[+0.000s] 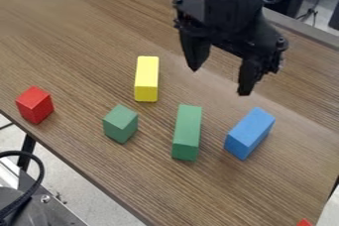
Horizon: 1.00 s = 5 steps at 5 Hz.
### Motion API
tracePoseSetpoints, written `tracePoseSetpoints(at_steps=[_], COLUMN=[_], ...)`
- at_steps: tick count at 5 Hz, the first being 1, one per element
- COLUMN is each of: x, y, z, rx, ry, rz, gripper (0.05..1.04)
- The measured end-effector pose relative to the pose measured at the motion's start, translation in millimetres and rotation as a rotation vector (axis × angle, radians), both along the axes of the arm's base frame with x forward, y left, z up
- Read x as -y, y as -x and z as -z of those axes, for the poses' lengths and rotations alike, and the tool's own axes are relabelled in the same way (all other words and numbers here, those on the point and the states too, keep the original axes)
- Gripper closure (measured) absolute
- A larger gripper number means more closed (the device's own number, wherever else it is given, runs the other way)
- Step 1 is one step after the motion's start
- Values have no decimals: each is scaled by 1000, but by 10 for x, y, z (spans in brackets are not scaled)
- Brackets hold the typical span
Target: Breakdown the tower into individual blocks of colors yellow, red and green
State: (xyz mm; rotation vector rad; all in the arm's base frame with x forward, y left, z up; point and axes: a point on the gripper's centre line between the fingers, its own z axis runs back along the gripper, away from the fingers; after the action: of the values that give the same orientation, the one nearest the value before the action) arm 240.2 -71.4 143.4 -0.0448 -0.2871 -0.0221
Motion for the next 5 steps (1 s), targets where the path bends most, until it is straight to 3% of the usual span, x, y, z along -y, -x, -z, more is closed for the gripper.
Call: tracePoseSetpoints(at_steps=[1,3,4,5], x=[34,52,122,66], y=[-89,-90,-459,-810], z=[92,96,-299,-743], rx=[27,30,37,-50], ry=[-44,-48,35,85], rz=[-68,-67,-101,-152], gripper=[83,83,83,84])
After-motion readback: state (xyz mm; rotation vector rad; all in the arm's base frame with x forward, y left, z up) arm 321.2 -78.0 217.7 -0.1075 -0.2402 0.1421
